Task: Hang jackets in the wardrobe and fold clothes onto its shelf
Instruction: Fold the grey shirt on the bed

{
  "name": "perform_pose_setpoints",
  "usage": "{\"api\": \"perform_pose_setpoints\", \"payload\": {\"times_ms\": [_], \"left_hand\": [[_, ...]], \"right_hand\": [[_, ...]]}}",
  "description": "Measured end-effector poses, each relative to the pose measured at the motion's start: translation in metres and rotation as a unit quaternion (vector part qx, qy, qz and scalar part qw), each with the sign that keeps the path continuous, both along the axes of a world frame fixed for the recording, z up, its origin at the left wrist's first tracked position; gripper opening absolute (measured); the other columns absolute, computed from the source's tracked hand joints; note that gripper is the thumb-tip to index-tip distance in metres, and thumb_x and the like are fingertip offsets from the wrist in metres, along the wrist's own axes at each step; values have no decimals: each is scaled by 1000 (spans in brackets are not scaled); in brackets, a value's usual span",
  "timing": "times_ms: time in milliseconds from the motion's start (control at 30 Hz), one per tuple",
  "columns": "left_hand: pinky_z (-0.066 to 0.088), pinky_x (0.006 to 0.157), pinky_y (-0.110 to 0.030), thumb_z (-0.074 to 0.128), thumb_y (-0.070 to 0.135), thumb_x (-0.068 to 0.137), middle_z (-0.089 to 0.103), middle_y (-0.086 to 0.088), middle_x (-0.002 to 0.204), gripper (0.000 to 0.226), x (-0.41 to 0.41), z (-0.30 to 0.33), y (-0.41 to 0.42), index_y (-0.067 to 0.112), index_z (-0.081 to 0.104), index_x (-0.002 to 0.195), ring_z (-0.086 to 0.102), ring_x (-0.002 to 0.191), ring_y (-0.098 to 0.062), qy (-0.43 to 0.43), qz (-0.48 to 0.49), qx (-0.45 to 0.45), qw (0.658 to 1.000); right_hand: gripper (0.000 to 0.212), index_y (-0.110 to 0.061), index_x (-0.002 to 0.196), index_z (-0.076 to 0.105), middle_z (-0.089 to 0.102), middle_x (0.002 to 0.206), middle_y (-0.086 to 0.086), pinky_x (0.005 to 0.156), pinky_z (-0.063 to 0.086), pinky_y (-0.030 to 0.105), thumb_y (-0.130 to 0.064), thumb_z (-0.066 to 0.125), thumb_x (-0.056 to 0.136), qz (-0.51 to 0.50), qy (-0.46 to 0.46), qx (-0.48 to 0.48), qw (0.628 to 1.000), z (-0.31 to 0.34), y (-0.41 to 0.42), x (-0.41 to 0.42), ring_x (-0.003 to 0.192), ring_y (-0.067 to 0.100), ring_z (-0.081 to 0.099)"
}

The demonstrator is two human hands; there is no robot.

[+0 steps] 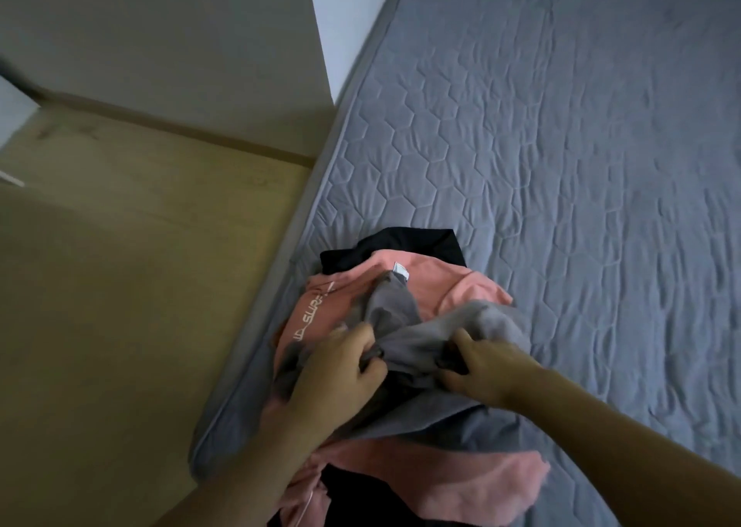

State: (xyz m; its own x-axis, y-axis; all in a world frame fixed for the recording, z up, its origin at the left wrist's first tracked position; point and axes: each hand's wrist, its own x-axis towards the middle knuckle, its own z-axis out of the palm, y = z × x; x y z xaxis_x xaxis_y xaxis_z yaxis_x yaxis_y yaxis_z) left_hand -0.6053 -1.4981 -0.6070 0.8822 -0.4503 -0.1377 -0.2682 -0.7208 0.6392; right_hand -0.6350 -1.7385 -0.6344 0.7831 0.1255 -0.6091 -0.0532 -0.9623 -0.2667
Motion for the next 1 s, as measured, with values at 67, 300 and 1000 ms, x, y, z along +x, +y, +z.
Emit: {"api": "perform_pose_setpoints", "payload": {"times_ms": [67, 300, 1000], "left_hand": [[32, 54, -20, 52, 30, 81, 41, 8, 65, 21, 2, 21, -5, 30, 32, 74, 40, 57, -6, 29, 24, -55, 998], [51, 69, -50, 57, 36, 78, 53, 8, 76, 18, 23, 120, -22, 31, 45, 91, 55, 67, -21, 62, 4, -138, 988], [33, 63, -31, 53, 20, 81, 64, -3, 89, 5, -90, 570, -184, 25, 52, 81, 59, 84, -30, -326, 2, 238, 915]], "right_hand": [[90, -20, 144, 18, 59, 128, 5, 92, 42, 35, -65, 54, 75, -22, 51, 18, 998, 15, 4, 3, 117, 29, 55], [50, -26, 110, 61, 65, 111, 2, 74, 37, 25, -66, 51, 83, -23, 33, -5, 999, 86, 1, 1, 104, 22, 61], [22, -24, 67, 49, 53, 66, -7, 51, 32, 25, -28, 63, 84, -61, -310, 101, 943, 574, -209, -137, 62, 6, 48]]}}
